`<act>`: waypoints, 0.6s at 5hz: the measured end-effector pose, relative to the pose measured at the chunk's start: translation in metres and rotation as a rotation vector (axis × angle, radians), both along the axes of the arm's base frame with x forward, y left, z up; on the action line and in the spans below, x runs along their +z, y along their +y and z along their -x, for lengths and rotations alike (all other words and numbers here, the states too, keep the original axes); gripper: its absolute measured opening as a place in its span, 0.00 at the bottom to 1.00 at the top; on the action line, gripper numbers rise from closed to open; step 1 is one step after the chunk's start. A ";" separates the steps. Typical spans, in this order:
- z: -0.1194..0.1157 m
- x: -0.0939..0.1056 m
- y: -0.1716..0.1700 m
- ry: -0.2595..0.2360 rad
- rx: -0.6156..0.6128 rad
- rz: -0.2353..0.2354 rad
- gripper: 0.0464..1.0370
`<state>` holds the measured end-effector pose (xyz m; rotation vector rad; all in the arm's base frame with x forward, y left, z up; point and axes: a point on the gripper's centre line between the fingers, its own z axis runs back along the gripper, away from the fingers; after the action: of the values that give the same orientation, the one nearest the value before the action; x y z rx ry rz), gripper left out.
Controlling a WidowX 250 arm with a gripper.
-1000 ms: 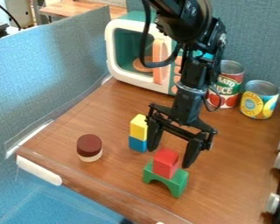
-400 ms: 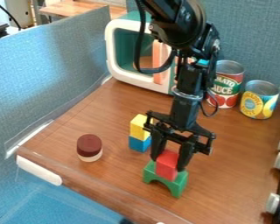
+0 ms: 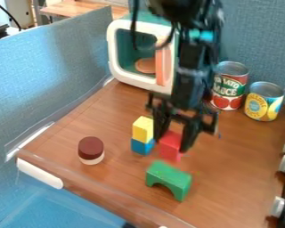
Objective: Take the red cube from the arch and put it on top of the yellow cube
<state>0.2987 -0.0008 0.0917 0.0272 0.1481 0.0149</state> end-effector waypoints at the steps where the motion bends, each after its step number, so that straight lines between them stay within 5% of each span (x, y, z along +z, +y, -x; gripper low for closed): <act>1: -0.005 0.019 0.019 -0.020 0.034 0.023 0.53; 2: -0.010 0.030 0.036 -0.038 0.055 0.040 0.53; 3: -0.018 0.020 0.045 -0.006 0.059 0.062 0.53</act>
<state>0.3170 0.0439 0.1114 -0.0394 0.1437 0.0696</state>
